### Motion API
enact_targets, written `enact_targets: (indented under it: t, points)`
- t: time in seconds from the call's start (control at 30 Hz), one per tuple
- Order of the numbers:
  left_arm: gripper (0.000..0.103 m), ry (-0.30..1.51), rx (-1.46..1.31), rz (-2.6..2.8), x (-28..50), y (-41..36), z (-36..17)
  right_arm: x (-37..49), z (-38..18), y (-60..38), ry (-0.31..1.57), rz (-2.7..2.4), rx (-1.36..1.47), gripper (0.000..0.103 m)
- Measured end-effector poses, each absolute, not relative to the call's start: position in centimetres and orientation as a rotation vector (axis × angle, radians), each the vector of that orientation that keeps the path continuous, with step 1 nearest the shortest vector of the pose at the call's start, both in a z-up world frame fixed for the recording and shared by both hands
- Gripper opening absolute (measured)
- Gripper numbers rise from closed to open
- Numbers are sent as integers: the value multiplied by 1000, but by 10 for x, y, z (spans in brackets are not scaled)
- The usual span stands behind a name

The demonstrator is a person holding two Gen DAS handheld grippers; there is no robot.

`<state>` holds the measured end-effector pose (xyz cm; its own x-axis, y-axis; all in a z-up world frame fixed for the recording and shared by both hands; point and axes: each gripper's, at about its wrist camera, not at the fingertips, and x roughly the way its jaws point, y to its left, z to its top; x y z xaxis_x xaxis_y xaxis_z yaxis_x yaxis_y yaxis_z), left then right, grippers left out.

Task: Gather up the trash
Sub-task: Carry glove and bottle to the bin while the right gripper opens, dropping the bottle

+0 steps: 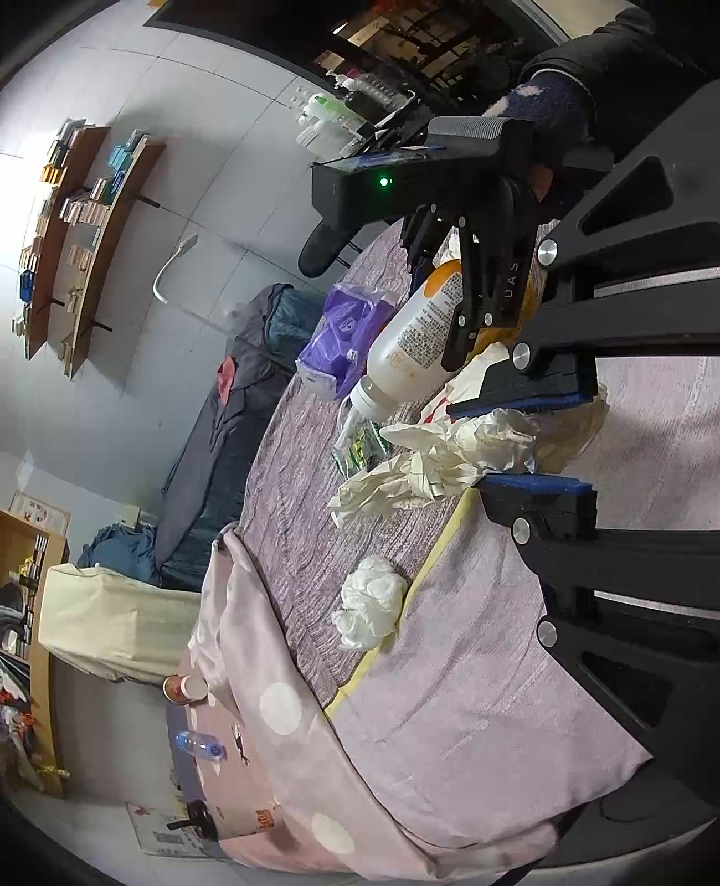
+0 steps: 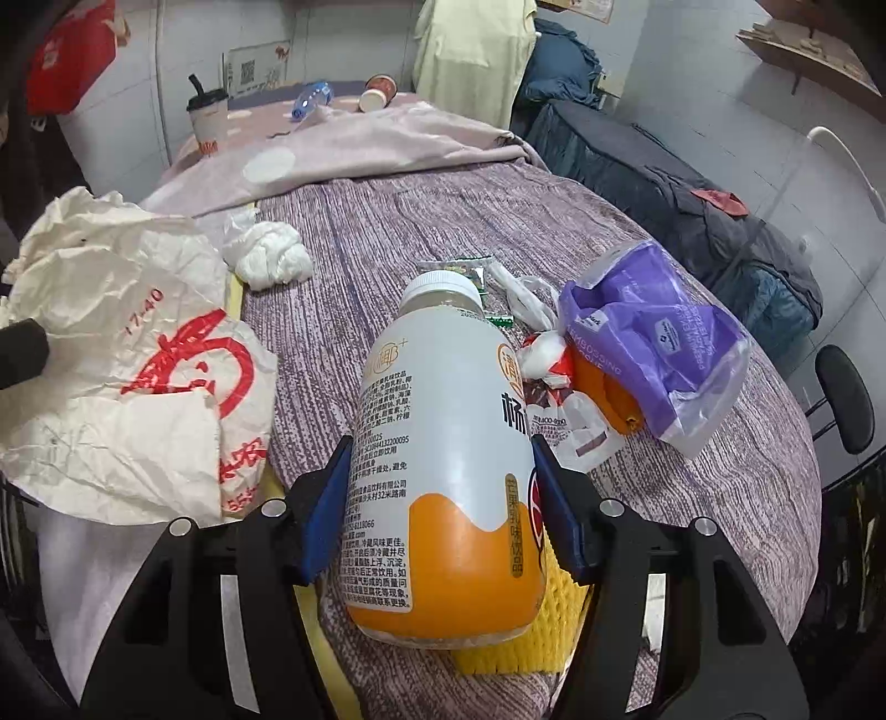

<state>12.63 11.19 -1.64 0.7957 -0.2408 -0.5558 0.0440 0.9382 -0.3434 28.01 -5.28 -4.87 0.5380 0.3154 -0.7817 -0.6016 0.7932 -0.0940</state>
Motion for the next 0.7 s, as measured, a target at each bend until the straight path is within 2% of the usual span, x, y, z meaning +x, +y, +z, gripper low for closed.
enact_targets:
  t: [0.43, 0.7]
  points:
    - [18, 601, -286, -256, 120, 64, 5, 217, -8, -142, 689, 479, -76, 62]
    - [18, 598, -260, -354, 117, 19, 13, 182, -4, -218, 651, 351, 80, 62]
